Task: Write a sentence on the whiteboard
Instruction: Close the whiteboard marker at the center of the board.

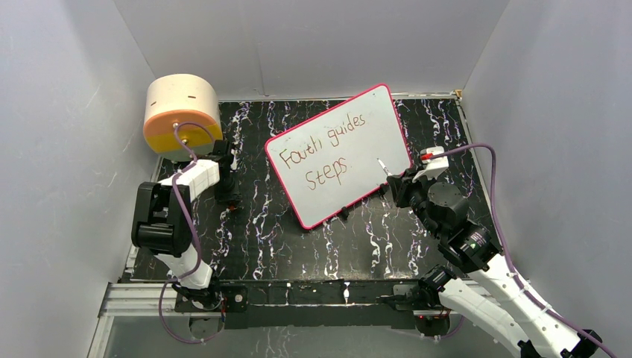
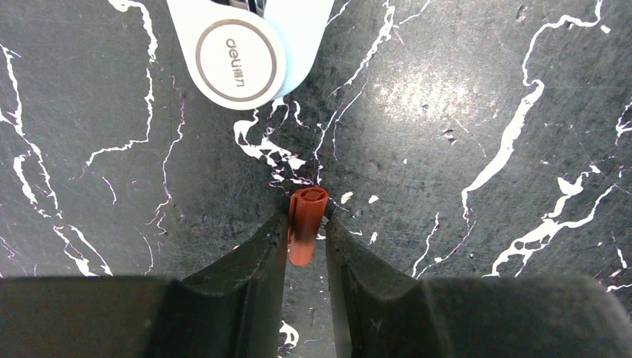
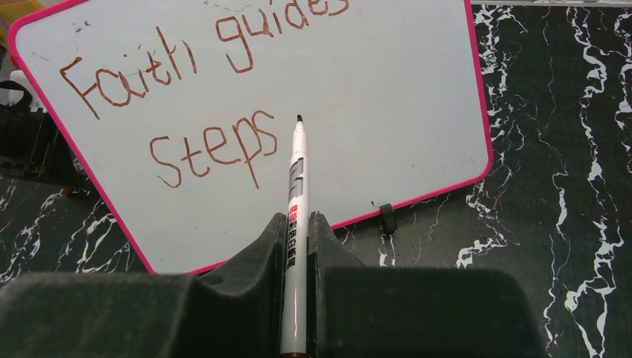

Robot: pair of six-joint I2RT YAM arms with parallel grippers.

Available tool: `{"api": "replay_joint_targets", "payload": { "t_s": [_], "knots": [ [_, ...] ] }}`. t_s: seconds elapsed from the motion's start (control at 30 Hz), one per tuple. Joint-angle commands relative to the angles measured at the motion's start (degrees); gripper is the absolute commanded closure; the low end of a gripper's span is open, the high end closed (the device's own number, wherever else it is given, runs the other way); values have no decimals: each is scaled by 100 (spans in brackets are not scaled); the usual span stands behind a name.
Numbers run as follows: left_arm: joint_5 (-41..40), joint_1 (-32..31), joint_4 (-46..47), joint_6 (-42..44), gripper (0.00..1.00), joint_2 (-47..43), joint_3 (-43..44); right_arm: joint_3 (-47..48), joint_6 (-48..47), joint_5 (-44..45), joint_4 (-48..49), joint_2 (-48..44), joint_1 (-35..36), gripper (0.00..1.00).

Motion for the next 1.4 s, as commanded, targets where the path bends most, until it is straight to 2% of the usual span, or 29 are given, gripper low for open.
{"api": "replay_joint_targets", "payload": {
  "t_s": [0.0,0.6,0.73,0.93,1.17,1.37],
  "knots": [
    [137,64,-138,51,76,216,49,87,22,73,256,5,-12,100],
    [524,344,-45,25,78,522,145,72,7,-23,274,37,-10,100],
    [644,344,-39,25,82,489,120,63,-26,-110,306,86,-10,100],
    [846,344,16,-13,91,129,-43,115,-96,-423,368,146,-12,100],
    [1121,344,174,-168,99,-727,-291,115,-181,-833,556,287,-11,100],
    [1433,344,344,-444,100,-1678,-392,75,-165,-1300,954,451,-10,100]
  ]
}}
